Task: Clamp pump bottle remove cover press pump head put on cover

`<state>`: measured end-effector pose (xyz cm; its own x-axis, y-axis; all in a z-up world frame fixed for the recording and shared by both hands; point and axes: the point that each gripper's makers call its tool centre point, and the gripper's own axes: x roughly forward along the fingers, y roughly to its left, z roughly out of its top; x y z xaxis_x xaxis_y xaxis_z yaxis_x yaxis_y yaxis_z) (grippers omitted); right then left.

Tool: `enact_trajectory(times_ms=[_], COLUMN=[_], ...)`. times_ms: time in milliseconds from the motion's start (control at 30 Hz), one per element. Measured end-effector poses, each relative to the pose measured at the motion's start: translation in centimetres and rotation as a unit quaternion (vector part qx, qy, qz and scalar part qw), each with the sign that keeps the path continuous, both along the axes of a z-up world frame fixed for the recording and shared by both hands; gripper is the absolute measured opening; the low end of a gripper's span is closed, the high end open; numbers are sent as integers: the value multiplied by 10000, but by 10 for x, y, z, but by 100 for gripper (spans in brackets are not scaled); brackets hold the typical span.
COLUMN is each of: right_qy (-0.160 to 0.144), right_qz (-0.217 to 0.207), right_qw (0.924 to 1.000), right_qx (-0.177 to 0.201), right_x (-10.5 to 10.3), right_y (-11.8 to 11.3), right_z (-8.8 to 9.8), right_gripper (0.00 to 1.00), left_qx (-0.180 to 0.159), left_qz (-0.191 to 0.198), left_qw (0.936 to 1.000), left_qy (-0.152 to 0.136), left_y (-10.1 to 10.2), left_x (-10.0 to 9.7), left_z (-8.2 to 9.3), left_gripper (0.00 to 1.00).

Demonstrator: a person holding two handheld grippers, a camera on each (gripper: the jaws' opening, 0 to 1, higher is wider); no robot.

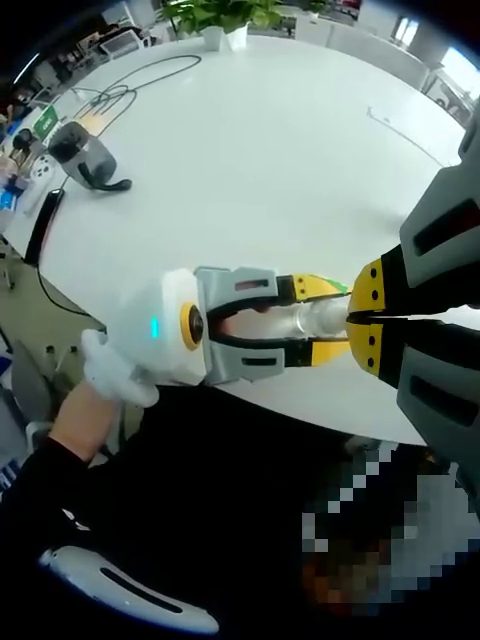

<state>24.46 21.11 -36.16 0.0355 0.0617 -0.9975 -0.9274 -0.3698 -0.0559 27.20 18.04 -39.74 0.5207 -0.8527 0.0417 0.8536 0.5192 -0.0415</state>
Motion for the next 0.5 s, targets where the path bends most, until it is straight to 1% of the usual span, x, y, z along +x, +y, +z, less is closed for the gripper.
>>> enact_trajectory(times_ms=[500], right_qy=[13], right_qz=[-29], right_qw=[10000], right_qx=[29], right_x=[0], right_y=[0], right_z=[0], right_gripper=[0], left_qx=[-3], left_qz=[-3], left_qw=[10000], left_qy=[3], left_y=[0], left_x=[0], left_z=[0], left_gripper=[16])
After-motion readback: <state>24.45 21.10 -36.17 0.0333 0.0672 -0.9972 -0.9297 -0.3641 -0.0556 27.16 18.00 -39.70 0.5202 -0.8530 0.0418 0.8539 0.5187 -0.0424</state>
